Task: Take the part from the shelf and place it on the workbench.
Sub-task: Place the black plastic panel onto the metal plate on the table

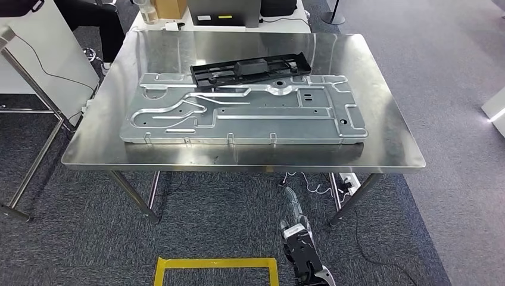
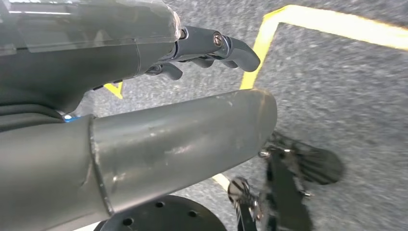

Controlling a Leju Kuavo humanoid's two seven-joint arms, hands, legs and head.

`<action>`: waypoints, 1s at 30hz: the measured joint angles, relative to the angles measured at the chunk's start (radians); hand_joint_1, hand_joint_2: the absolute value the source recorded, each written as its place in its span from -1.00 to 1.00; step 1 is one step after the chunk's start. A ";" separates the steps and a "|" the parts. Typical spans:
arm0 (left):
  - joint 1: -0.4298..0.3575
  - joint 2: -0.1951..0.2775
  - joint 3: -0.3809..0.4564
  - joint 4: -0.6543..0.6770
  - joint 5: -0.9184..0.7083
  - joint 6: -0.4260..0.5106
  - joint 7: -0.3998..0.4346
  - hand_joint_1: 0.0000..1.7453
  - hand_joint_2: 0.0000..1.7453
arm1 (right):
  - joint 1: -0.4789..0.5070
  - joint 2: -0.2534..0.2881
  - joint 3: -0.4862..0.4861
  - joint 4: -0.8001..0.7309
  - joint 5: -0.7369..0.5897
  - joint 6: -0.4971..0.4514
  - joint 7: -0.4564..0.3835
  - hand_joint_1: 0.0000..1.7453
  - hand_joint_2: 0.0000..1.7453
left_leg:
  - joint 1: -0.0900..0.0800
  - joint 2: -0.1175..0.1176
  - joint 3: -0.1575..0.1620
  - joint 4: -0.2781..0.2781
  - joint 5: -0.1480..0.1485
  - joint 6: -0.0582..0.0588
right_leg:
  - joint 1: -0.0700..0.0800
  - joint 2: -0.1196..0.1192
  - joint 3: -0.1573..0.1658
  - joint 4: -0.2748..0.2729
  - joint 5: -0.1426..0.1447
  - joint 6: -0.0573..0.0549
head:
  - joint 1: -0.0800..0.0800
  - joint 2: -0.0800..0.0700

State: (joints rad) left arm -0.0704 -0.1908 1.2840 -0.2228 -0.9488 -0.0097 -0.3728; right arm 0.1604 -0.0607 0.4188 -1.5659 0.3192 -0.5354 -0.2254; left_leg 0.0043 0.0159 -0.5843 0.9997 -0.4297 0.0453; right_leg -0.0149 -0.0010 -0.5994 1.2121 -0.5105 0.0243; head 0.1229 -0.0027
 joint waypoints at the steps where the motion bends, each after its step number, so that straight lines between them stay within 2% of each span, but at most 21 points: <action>1: 0.000 0.000 0.000 0.000 0.000 0.000 0.002 -1.00 -1.00 | 0.001 0.001 -0.006 0.012 0.000 -0.006 0.002 -1.00 -1.00 | -0.001 -0.001 -0.014 0.009 0.006 -0.004 | 0.002 0.000 0.057 -0.077 -0.001 -0.005 | 0.000 0.000; 3: -0.002 -0.001 0.001 0.000 0.001 0.001 0.003 -1.00 -1.00 | 0.002 0.004 -0.013 0.030 -0.004 -0.010 0.004 -1.00 -1.00 | -0.002 -0.001 -0.030 0.021 0.019 -0.016 | 0.009 0.000 0.131 -0.192 -0.028 -0.015 | 0.000 0.000; 4: -0.002 -0.001 0.002 0.000 0.001 0.001 0.004 -1.00 -1.00 | 0.003 0.005 -0.016 0.037 -0.016 -0.005 0.006 -1.00 -1.00 | -0.002 -0.001 -0.033 0.021 0.027 -0.023 | 0.013 0.000 0.139 -0.213 -0.036 -0.020 | 0.000 0.000; 6: -0.001 -0.001 0.003 0.000 0.003 0.001 0.004 -1.00 -1.00 | 0.009 0.009 -0.024 0.051 -0.086 0.033 0.005 -1.00 -1.00 | 0.001 -0.003 -0.041 0.022 0.032 -0.037 | 0.011 -0.003 0.125 -0.218 -0.019 -0.034 | 0.000 0.000; 7: -0.001 0.000 0.004 0.000 0.003 0.001 0.005 -1.00 -1.00 | 0.012 0.012 -0.031 0.058 -0.141 0.059 0.001 -1.00 -1.00 | 0.002 -0.005 -0.049 0.035 0.012 -0.043 | 0.009 -0.007 0.115 -0.221 -0.007 -0.043 | -0.001 0.000; 10: -0.001 0.001 0.005 0.001 0.004 0.001 0.008 -1.00 -1.00 | 0.031 0.021 -0.063 0.091 -0.240 0.094 -0.011 -1.00 -1.00 | 0.007 -0.008 -0.086 0.171 -0.131 -0.056 | 0.008 -0.021 0.070 -0.223 0.030 -0.058 | -0.002 0.000; 11: -0.001 0.001 0.005 0.001 0.004 0.002 0.009 -1.00 -1.00 | 0.039 0.023 -0.079 0.108 -0.242 0.093 -0.010 -1.00 -1.00 | 0.008 -0.008 -0.095 0.230 -0.162 -0.059 | 0.009 -0.027 0.053 -0.221 0.042 -0.059 | -0.002 0.000; 12: -0.001 0.002 0.005 0.001 0.005 0.003 0.010 -1.00 -1.00 | 0.047 0.025 -0.097 0.126 -0.240 0.092 -0.007 -1.00 -1.00 | 0.009 -0.008 -0.094 0.274 -0.166 -0.062 | 0.010 -0.035 0.035 -0.217 0.052 -0.058 | -0.002 0.000; 14: -0.001 0.002 0.005 0.001 0.006 0.006 0.012 -1.00 -1.00 | 0.061 0.028 -0.135 0.160 -0.237 0.096 -0.006 -1.00 -1.00 | 0.009 -0.005 -0.051 0.275 -0.115 -0.064 | 0.011 -0.053 0.000 -0.206 0.069 -0.055 | -0.002 0.000; 15: -0.002 0.003 0.005 0.001 0.006 0.006 0.012 -1.00 -1.00 | 0.065 0.030 -0.152 0.174 -0.241 0.101 -0.006 -1.00 -1.00 | 0.009 0.001 -0.005 0.228 -0.088 -0.062 | 0.011 -0.061 -0.016 -0.199 0.075 -0.052 | -0.002 0.000; 16: -0.003 0.003 0.005 0.001 0.005 0.007 0.013 -1.00 -1.00 | 0.067 0.033 -0.168 0.186 -0.252 0.110 -0.003 -1.00 -1.00 | 0.007 0.015 0.053 0.155 -0.087 -0.059 | 0.012 -0.067 -0.028 -0.190 0.080 -0.048 | -0.002 0.000; 18: -0.008 0.005 0.005 0.001 0.002 0.008 0.014 -1.00 -1.00 | 0.068 0.044 -0.205 0.222 -0.289 0.143 0.005 -1.00 -1.00 | 0.000 0.038 0.137 0.026 -0.120 -0.043 | 0.014 -0.082 -0.040 -0.177 0.090 -0.036 | -0.002 0.000; 19: -0.009 0.006 0.004 0.001 0.001 0.008 0.015 -1.00 -1.00 | 0.066 0.051 -0.228 0.252 -0.305 0.159 0.007 -1.00 -1.00 | -0.004 0.041 0.153 -0.008 -0.137 -0.033 | 0.013 -0.090 -0.040 -0.175 0.095 -0.030 | -0.002 0.000; 21: -0.008 0.007 0.004 0.001 -0.001 0.008 0.018 -1.00 -1.00 | 0.053 0.064 -0.280 0.344 -0.310 0.178 -0.002 -1.00 -1.00 | -0.005 0.029 0.147 -0.023 -0.127 -0.011 | 0.007 -0.097 -0.036 -0.178 0.105 -0.013 | -0.003 0.000; 22: -0.008 0.007 0.004 0.002 -0.002 0.008 0.021 -1.00 -1.00 | 0.043 0.069 -0.309 0.403 -0.301 0.181 -0.014 -1.00 -1.00 | -0.004 0.022 0.142 -0.027 -0.116 -0.003 | 0.005 -0.082 -0.039 -0.171 0.096 -0.006 | -0.003 0.000; 23: -0.008 0.007 0.004 0.002 -0.002 0.008 0.023 -1.00 -1.00 | 0.034 0.073 -0.337 0.466 -0.291 0.182 -0.029 -1.00 -1.00 | -0.002 0.015 0.135 -0.030 -0.103 0.005 | 0.003 -0.060 -0.048 -0.146 0.069 0.001 | -0.003 0.000; 25: -0.008 0.008 0.004 0.003 -0.003 0.009 0.025 -1.00 -1.00 | 0.017 0.077 -0.388 0.591 -0.263 0.175 -0.049 -1.00 -1.00 | -0.001 0.000 0.113 -0.031 -0.083 0.013 | 0.001 -0.016 -0.086 -0.035 -0.018 0.008 | -0.002 0.000; 26: -0.008 0.008 0.004 0.003 -0.004 0.009 0.026 -1.00 -1.00 | 0.007 0.077 -0.407 0.653 -0.250 0.170 -0.051 -1.00 -1.00 | -0.002 -0.009 0.102 -0.030 -0.075 0.015 | 0.000 -0.007 -0.106 0.029 -0.055 0.010 | -0.002 0.000; 27: -0.007 0.008 0.004 0.003 -0.006 0.010 0.027 -1.00 -1.00 | -0.006 0.077 -0.424 0.719 -0.239 0.167 -0.050 -1.00 -1.00 | -0.003 -0.019 0.092 -0.028 -0.068 0.014 | 0.001 -0.004 -0.114 0.071 -0.075 0.010 | -0.002 0.000; 28: -0.006 0.009 0.004 0.004 -0.008 0.012 0.028 -1.00 -1.00 | -0.021 0.077 -0.441 0.791 -0.232 0.170 -0.050 -1.00 -1.00 | -0.003 -0.029 0.084 -0.025 -0.063 0.013 | 0.001 -0.003 -0.106 0.079 -0.075 0.010 | -0.002 0.000; 30: -0.006 0.009 0.003 0.005 -0.011 0.014 0.031 -1.00 -1.00 | -0.049 0.080 -0.476 0.926 -0.233 0.184 -0.055 -1.00 -1.00 | -0.003 -0.050 0.072 -0.016 -0.056 0.010 | 0.000 0.009 -0.031 -0.020 -0.028 0.005 | -0.002 0.000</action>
State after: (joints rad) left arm -0.0765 -0.1822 1.2874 -0.2179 -0.9598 0.0040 -0.3418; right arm 0.1112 0.0193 -0.0575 -0.6397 0.0864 -0.3510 -0.2805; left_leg 0.0016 -0.0341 -0.5123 0.9838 -0.4858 0.0551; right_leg -0.0151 0.0084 -0.6304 1.1917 -0.5382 0.0292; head 0.1205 -0.0027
